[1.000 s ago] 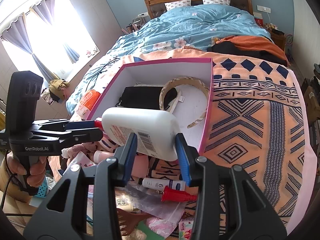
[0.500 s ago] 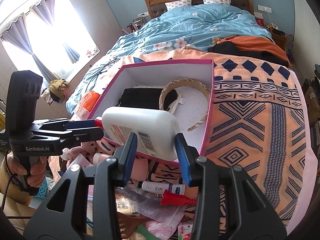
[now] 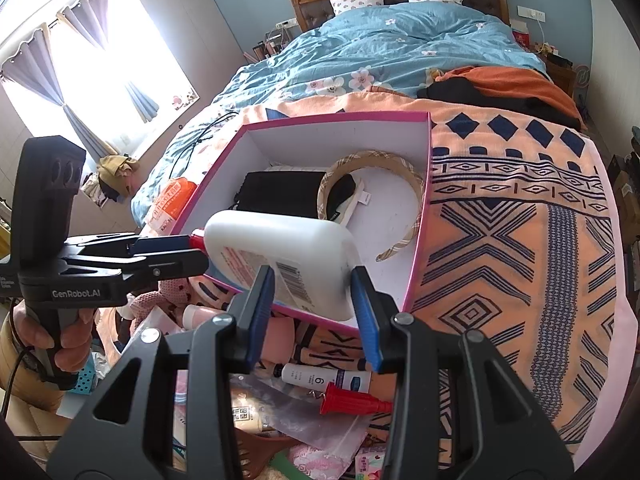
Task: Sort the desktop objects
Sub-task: 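Lift the lotion bottle with the right gripper over the box rim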
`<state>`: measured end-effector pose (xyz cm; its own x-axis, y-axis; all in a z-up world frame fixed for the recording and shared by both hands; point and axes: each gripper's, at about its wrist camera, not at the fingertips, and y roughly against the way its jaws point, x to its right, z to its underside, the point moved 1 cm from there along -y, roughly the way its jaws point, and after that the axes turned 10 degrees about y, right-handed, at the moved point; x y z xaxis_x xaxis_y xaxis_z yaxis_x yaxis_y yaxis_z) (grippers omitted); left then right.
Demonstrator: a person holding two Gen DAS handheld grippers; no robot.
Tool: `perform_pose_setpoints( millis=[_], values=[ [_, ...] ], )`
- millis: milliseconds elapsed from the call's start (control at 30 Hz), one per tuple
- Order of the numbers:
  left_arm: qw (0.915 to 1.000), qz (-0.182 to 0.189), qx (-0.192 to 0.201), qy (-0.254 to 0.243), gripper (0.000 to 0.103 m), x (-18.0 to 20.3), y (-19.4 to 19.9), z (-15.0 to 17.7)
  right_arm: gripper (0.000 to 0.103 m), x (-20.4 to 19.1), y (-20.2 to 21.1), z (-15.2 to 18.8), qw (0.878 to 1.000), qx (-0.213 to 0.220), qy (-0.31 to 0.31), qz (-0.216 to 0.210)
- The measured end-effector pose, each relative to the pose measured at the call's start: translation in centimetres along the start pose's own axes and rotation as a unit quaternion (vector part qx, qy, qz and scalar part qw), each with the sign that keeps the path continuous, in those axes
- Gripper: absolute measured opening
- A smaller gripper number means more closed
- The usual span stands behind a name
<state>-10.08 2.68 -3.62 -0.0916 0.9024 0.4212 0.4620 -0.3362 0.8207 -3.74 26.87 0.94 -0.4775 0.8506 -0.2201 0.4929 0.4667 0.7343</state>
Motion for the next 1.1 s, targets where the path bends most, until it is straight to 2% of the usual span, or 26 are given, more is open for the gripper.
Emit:
perform_pose_setpoints(
  millis=[1100],
  values=[
    [0.9997,-0.013,-0.020,0.006,0.051,-0.7,-2.5,-0.2,0.043,0.9,-2.2,0.7,0.999,-0.028,-0.016,0.003]
  ],
)
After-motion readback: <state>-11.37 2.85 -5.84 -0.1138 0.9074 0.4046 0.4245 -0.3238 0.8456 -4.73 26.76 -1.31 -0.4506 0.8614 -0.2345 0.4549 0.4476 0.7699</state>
